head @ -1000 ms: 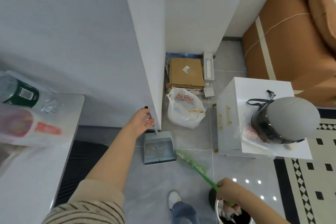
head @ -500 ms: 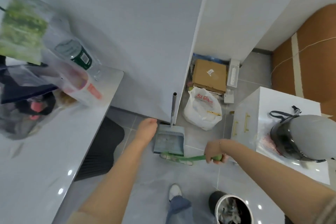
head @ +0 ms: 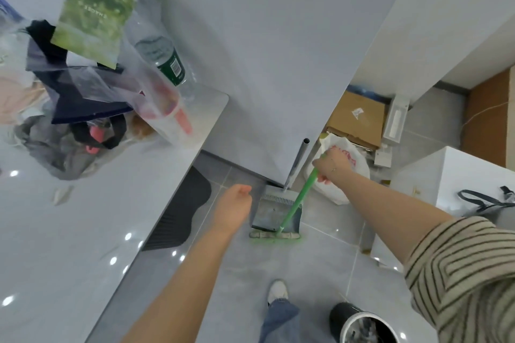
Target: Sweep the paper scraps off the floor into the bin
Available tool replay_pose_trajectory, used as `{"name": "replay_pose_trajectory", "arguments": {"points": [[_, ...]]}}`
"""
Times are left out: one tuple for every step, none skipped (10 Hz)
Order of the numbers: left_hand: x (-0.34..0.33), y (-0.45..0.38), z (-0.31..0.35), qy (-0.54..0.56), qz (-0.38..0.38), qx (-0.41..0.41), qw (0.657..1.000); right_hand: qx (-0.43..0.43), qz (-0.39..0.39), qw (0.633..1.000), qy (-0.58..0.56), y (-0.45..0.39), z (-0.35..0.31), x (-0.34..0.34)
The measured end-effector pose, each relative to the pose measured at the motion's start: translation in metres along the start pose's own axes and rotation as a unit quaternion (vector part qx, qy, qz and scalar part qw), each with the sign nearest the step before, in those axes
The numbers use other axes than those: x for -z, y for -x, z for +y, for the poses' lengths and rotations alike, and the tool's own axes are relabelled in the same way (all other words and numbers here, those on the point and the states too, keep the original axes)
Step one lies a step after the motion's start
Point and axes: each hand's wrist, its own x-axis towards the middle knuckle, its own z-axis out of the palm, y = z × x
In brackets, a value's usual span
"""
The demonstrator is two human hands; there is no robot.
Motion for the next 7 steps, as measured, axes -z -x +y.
{"name": "replay_pose_trajectory", "arguments": {"points": [[-0.001,-0.002,-0.003,0.014,0.005,0.005,1.000,0.055,0.072,0.995,-0.031,-0.006,-0.003,-0.005],[-0.003,-0.002,-0.003,0.012,0.013,0.017,1.000,0.069,0.085,0.990,-0.086,-0.011,-0.003,-0.013],[-0.002,-0.001,-0.001,0.010,0.011,0.014,1.000,0.053,0.051,0.990,-0.121,-0.015,-0.003,-0.017],[0.000,0.001,0.000,0.009,0.013,0.006,1.000,0.032,0.025,0.988,-0.149,-0.012,-0.005,-0.013],[0.001,0.004,0.001,-0.002,0.007,0.002,1.000,0.031,0.002,0.986,-0.162,-0.006,0.001,-0.012],[0.000,0.015,0.007,-0.005,0.002,0.003,1.000,0.026,-0.014,0.987,-0.156,0.011,0.007,-0.014],[-0.006,0.025,0.014,0.002,0.009,-0.005,1.000,0.035,-0.030,0.985,-0.167,0.032,0.010,-0.016]]}}
